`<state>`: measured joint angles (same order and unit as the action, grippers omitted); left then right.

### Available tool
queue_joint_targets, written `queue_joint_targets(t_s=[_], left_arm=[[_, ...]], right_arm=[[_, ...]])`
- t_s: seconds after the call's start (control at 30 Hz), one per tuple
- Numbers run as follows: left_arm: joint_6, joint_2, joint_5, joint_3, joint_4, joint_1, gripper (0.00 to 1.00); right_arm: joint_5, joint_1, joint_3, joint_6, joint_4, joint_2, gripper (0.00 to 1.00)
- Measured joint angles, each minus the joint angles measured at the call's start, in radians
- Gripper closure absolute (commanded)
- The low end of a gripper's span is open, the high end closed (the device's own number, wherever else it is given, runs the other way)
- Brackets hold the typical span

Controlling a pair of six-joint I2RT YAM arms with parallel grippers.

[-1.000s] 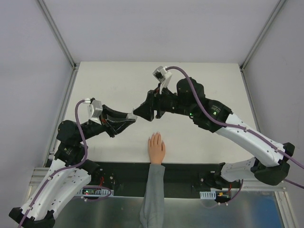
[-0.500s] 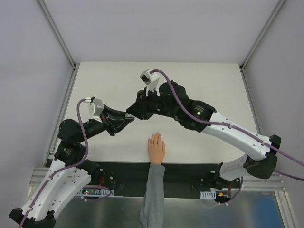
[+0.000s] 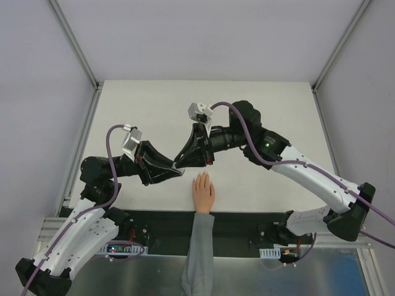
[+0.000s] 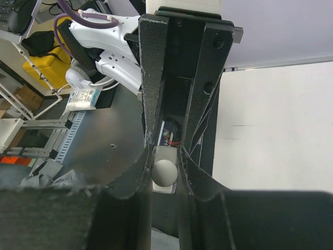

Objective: Paint the nails

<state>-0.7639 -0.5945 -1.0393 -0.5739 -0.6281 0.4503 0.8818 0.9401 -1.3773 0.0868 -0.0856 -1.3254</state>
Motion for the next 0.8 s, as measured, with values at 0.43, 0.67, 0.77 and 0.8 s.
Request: queue_joint_targets(t_s=[0.43,0.67,0.77,0.8], left_arm=[[0.183,0.035,0.052,-0.038,0.164,0.000,1.00],[0.272,0.035,0.107,-0.064,0.231,0.000,1.00],[0.298,0.039,0.153,-0.064,0.250,0.000,1.00],[0.304,0.040,0.165,-0.064,0.250,0.000,1.00]], right_arm=[[-0.296,0.005,0.011,-0.134,-0.086,0.087,0.24],[-0.507,0.053,-0.115,-0.192,-0.237,0.066,0.29],[-0.585,0.095,-0.150,-0.207,-0.264,0.048,0.47],[-0.604,0.105,-0.153,-0.215,-0.272,0.043,0.51]])
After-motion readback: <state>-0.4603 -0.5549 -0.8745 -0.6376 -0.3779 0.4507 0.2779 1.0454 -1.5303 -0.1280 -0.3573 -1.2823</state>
